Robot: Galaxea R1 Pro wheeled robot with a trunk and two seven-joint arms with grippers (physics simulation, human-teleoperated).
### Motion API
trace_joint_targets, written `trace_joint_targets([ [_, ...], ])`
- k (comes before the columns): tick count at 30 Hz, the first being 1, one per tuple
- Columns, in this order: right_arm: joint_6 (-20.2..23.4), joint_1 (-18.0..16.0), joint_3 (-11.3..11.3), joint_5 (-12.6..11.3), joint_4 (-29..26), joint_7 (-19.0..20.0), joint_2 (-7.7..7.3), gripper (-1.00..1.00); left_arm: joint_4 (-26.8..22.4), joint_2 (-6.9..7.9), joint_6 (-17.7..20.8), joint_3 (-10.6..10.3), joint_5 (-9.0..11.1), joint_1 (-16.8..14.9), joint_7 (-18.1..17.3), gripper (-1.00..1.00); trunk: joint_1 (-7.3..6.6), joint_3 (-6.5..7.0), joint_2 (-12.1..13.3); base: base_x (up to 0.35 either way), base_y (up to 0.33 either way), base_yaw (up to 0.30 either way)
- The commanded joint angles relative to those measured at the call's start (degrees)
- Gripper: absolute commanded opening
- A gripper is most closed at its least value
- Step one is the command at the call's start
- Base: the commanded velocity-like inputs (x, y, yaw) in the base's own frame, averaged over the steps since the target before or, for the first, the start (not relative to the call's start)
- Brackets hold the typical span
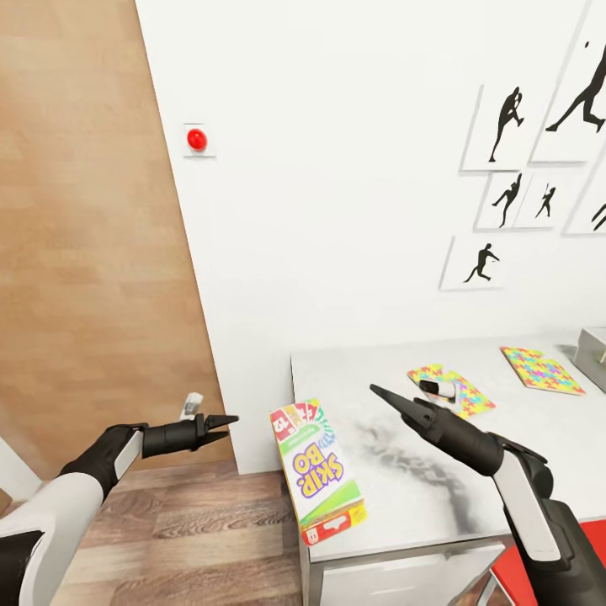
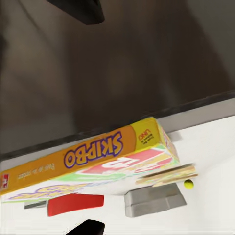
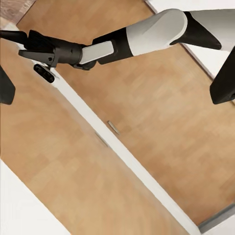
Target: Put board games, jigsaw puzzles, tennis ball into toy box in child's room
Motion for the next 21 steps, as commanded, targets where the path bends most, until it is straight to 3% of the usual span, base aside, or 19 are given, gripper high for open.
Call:
trace_joint_targets([
  [1, 0.32, -0.03, -0.03, -0.17, -0.02, 0.74, -0.01, 1.00, 0.01, -0.02, 0.43, 0.09, 0.07, -0.03, -0.61, 1.00, 0.00, -0.06, -0.03, 0.000, 0.000, 0.000],
  [6, 0.23, 0.00, -0.16, 0.14, -0.04, 5.13, -0.03, 1.00, 0.00, -0.06, 0.27, 0.06, 0.05, -0.01, -2.59, 1.00, 0.00, -0.06, -0.03, 0.000, -0.010, 0.000],
  [21, 0.09, 0.26, -0.21, 0.39, 0.12, 6.24, -0.01, 1.00, 0.00, -0.31, 0.11, 0.04, 0.00, 0.00, -2.95, 1.00, 0.00, -0.06, -0.03, 0.000, -0.115, 0.000],
])
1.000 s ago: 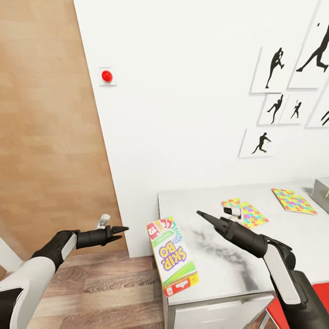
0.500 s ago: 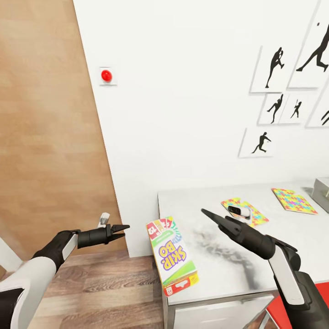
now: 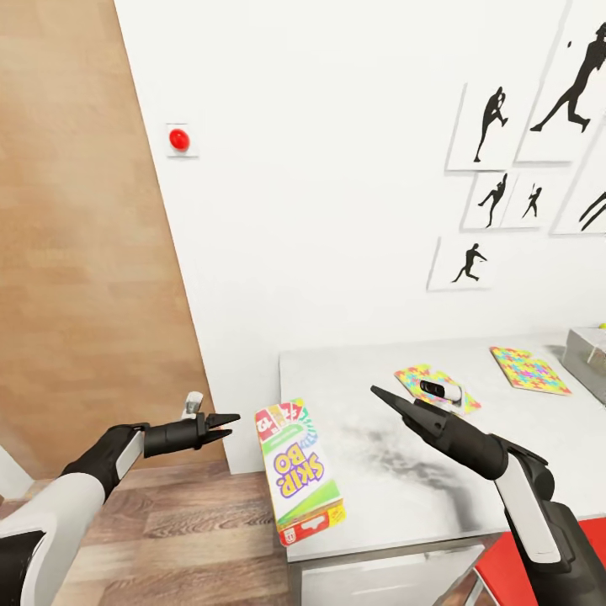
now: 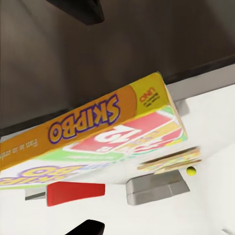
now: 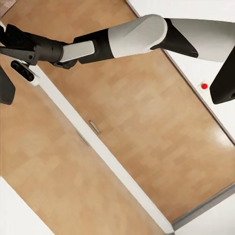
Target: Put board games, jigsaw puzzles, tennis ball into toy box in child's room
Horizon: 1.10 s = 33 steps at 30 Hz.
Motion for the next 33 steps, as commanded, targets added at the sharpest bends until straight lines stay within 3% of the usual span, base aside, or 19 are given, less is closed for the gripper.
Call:
trace_joint_targets([
  [1, 0.37, -0.03, 0.01, -0.27, 0.02, -0.01, -0.02, 1.00, 0.00, -0.07, 0.50, 0.13, 0.02, -0.04, -0.14, 1.00, 0.00, -0.05, -0.03, 0.000, -0.165, 0.000],
  [10, 0.23, -0.02, 0.06, -0.27, 0.16, -0.03, 0.05, 1.00, -0.01, -0.28, 0.53, 0.13, -0.01, -0.04, -0.11, 1.00, 0.00, -0.05, -0.03, 0.000, -0.153, 0.000],
  [33, 0.13, -0.01, 0.07, -0.18, 0.48, -0.11, 0.07, 1.00, 0.00, -0.47, 0.36, 0.13, 0.07, -0.04, -0.08, 1.00, 0.00, -0.05, -0.03, 0.000, -0.016, 0.000],
])
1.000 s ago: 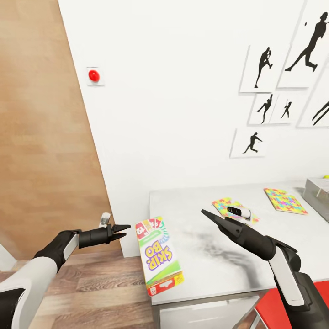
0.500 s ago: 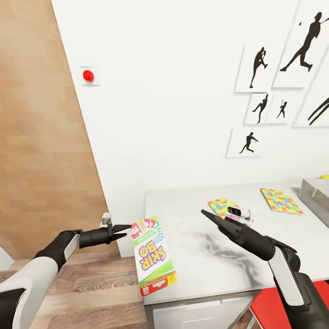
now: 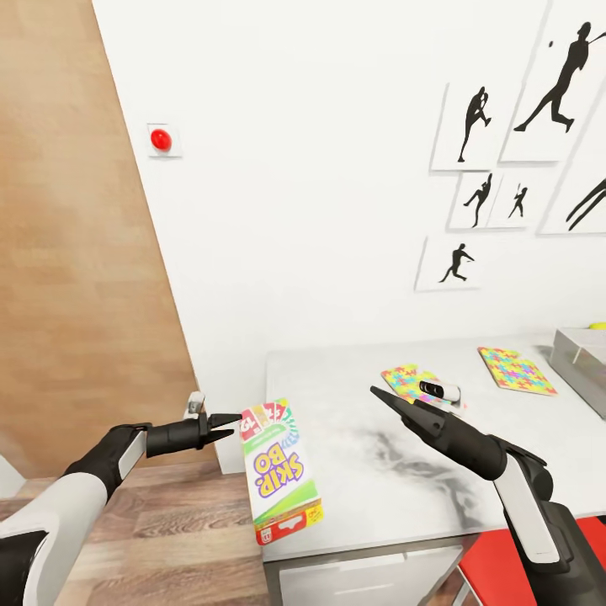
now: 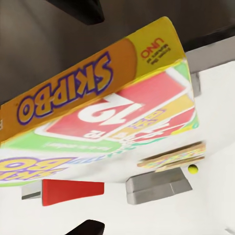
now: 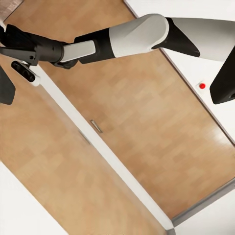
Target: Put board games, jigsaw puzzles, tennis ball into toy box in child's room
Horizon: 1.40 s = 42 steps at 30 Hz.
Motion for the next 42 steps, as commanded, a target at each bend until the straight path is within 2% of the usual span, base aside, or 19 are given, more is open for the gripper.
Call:
trace_joint_targets([
  [1, 0.39, -0.03, 0.01, -0.27, 0.01, 0.01, -0.02, 1.00, 0.01, -0.01, 0.51, 0.12, 0.04, -0.04, -0.13, 1.00, 0.00, -0.06, -0.03, 0.000, -0.101, 0.000],
  [14, 0.33, -0.04, -0.01, -0.26, 0.01, -0.03, -0.02, 1.00, 0.08, -0.01, 1.04, 0.12, 0.04, -0.04, 0.19, 1.00, 0.00, -0.06, -0.03, 0.000, -0.022, 0.000],
  [19, 0.31, -0.04, 0.02, -0.26, 0.01, -0.03, 0.02, 1.00, 0.09, -0.01, 1.11, 0.12, 0.04, -0.04, 0.17, 1.00, 1.10, -0.95, -2.03, 0.000, 0.000, 0.000],
  [42, 0.48, 0.00, 0.04, -0.35, -0.40, 0.23, -0.02, 1.00, 0.09, -0.01, 1.21, 0.13, 0.04, -0.04, 0.06, 1.00, 1.10, -0.95, -2.03, 0.000, 0.000, 0.000],
])
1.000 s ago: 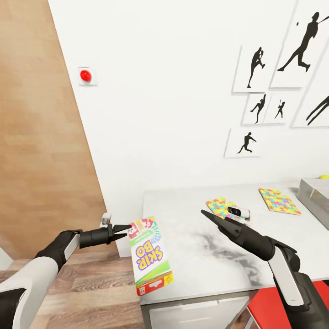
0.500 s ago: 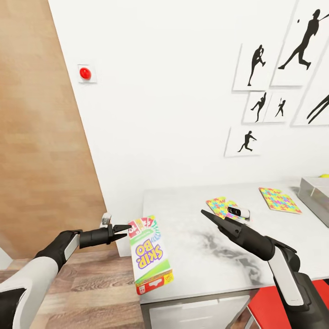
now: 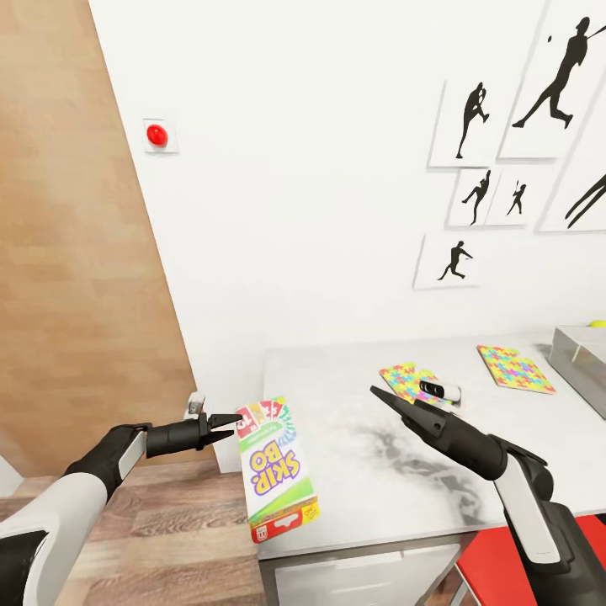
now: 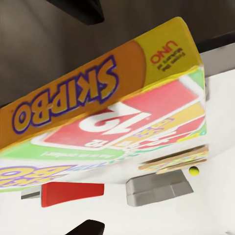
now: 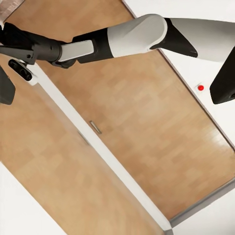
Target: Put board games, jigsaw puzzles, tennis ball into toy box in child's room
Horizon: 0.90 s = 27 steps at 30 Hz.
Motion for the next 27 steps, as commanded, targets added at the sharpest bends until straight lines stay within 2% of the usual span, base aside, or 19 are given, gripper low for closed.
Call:
trace_joint_targets([
  [1, 0.42, -0.02, 0.02, -0.28, -0.11, 0.01, -0.02, 1.00, 0.01, -0.01, 0.50, 0.10, 0.06, -0.03, -0.12, 1.00, 0.00, -0.06, -0.03, 0.000, 0.000, 0.000],
  [9, 0.72, 1.46, -0.13, -0.58, -2.40, 0.29, -0.02, 1.00, 0.01, -0.01, 0.50, 0.10, 0.12, -0.03, -0.13, 1.00, 0.00, -0.06, -0.03, 0.000, 0.000, 0.000],
  [14, 0.65, 2.47, -0.18, -0.70, -3.17, 2.61, -0.02, 1.00, 0.01, -0.01, 0.50, 0.10, 0.13, -0.03, -0.14, 1.00, 0.00, -0.06, -0.03, 0.000, 0.000, 0.000],
  [20, 0.57, 2.69, -0.19, -0.64, -3.34, 3.58, -0.02, 1.00, 0.01, -0.01, 0.50, 0.10, 0.15, -0.02, -0.14, 1.00, 0.00, -0.06, -0.03, 0.000, 0.000, 0.000],
  [24, 0.51, 2.72, -0.19, -0.56, -3.36, 3.71, -0.02, 1.00, 0.01, -0.01, 0.50, 0.10, 0.15, -0.03, -0.14, 1.00, 0.88, -0.77, -1.63, 0.000, 0.000, 0.000],
  [27, 0.50, 2.73, -0.19, -0.54, -3.37, 3.75, -0.02, 1.00, 0.01, -0.01, 0.50, 0.10, 0.15, -0.03, -0.14, 1.00, 0.88, -0.77, -1.63, 0.000, 0.000, 0.000],
])
